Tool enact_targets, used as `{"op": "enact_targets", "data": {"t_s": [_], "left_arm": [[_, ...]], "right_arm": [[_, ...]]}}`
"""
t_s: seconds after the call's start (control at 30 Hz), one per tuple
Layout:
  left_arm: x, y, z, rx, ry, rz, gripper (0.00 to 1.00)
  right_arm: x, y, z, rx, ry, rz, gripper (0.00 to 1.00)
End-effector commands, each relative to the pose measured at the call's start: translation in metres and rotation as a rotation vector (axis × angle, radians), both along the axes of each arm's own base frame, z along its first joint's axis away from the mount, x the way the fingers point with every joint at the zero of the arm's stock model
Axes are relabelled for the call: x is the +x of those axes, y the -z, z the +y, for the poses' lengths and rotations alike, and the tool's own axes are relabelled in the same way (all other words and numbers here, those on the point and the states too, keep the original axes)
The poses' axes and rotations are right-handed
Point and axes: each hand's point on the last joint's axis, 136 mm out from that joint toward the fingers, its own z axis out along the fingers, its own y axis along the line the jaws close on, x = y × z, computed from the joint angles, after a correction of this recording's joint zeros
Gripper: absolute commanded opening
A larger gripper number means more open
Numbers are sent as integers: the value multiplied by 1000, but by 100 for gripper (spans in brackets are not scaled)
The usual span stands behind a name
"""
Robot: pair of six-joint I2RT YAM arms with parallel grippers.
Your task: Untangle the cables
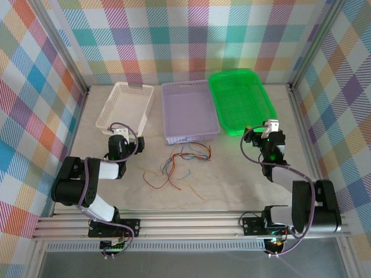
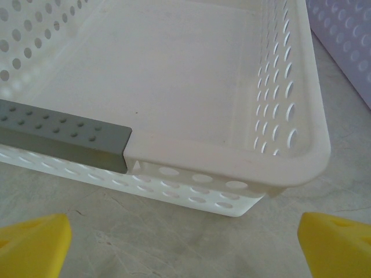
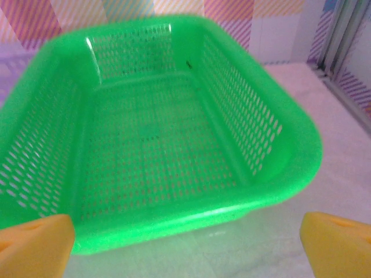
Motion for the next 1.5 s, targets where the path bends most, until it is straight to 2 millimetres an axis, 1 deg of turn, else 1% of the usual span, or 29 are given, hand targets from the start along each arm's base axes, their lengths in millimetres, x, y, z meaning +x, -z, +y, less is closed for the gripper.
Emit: {"op": "enact_targets", "data": {"t_s": [0.0,0.07,0.2,0.23,0.3,0.37,0.43,0.47,0.5,0.53,0.6,0.77,0.87,1.0,1.13,1.27,1.37,1.47], "left_arm": [[6,-11,2,-5,2,-43,100],[6,-11,3,-5,0,-43,100],[6,-11,2,-6,2,-43,100],[6,-12,2,-6,1,-44,100],[6,-11,2,-5,1,-43,100],[7,-12,2,-5,1,-46,100],[6,-11,2,-5,2,-43,100],[6,-11,2,-6,1,-43,100],[6,-11,2,-5,1,-43,100],[6,-11,2,-6,2,-43,100],[6,-12,2,-6,2,-45,100],[6,-12,2,-6,2,-44,100],[6,-11,2,-5,1,-43,100],[5,-12,3,-4,-4,-46,100],[3,-30,15,-1,-79,-59,100],[-3,-45,15,12,-89,-78,100],[-7,-66,8,28,-69,-103,100],[-12,-91,2,-15,-75,-141,100]], "right_arm": [[-8,6,10,51,-37,70,100],[-12,-1,16,74,-56,63,100],[-24,-23,33,145,-129,49,100],[-28,-34,36,192,-137,35,100],[-35,-47,37,306,-116,27,100],[-43,-49,32,463,-36,66,100],[-50,-53,34,561,-12,83,100],[-52,-60,41,571,-62,74,100],[-54,-67,54,557,-146,61,100],[-56,-68,60,551,-170,71,100],[-58,-65,69,526,-191,100,100],[-62,-41,96,402,-224,216,100],[-70,-29,119,343,-263,250,100],[-76,-13,147,343,-317,301,100],[-79,6,170,324,-349,349,100],[-80,19,184,323,-365,378,100],[-83,28,197,335,-388,416,100],[-86,38,202,337,-383,441,100]]}}
